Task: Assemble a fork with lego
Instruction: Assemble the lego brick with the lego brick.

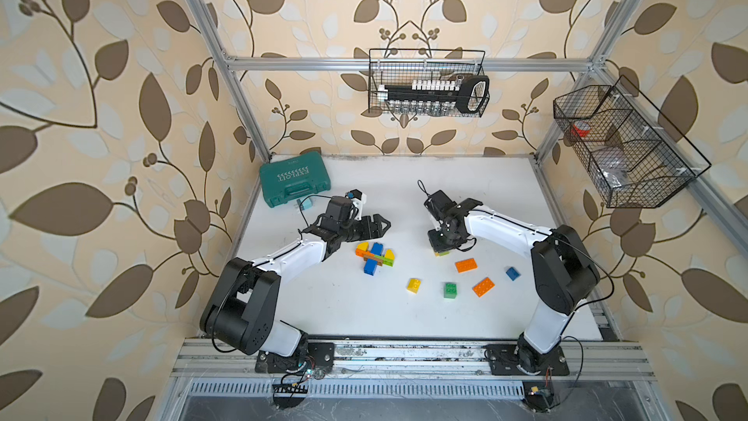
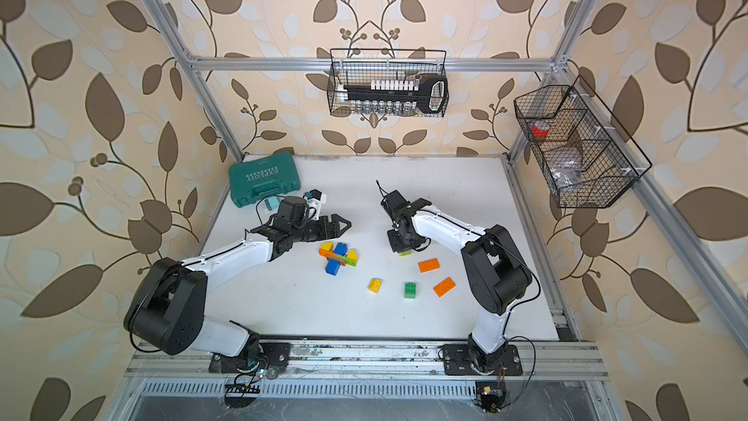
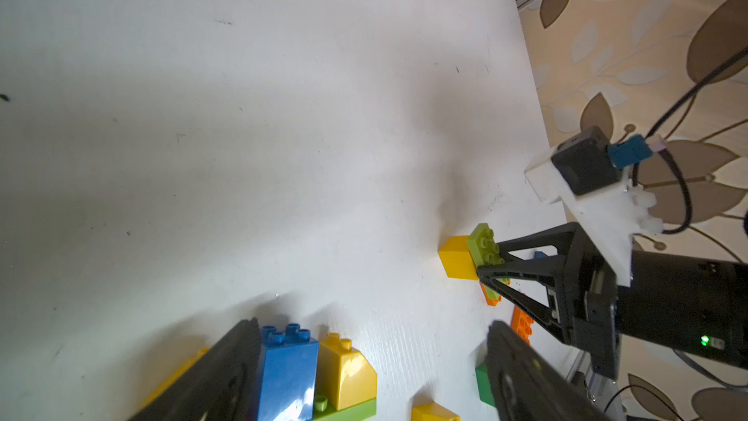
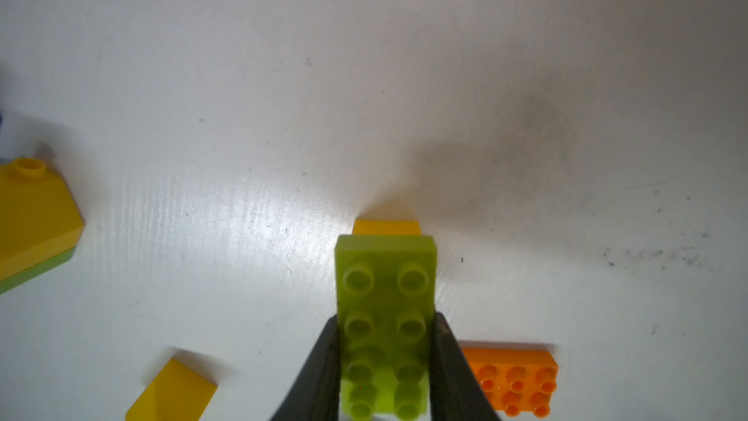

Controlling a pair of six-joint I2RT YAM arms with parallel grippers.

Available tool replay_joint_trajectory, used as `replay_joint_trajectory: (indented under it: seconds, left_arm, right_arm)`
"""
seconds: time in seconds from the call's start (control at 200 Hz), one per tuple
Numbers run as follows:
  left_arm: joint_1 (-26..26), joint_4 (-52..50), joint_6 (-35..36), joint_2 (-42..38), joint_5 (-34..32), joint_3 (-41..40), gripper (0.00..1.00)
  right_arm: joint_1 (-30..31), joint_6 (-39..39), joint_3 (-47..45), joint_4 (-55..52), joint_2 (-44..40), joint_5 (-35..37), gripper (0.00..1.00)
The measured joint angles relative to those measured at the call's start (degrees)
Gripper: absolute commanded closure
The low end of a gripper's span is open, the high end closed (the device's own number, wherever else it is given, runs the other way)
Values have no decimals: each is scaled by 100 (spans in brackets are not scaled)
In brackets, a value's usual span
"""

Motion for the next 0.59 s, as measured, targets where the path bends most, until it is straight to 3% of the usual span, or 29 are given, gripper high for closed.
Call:
replay_joint_trajectory:
  seconds: [0.25, 0.595]
  left_arm:
    - [74, -7, 0, 0, 0, -28, 11]
    - [111, -44, 2, 0, 2, -31, 11]
  right_arm:
    - [48, -319, 188, -131, 184, 127, 74]
    - [-37, -234, -4, 428, 68, -273, 77]
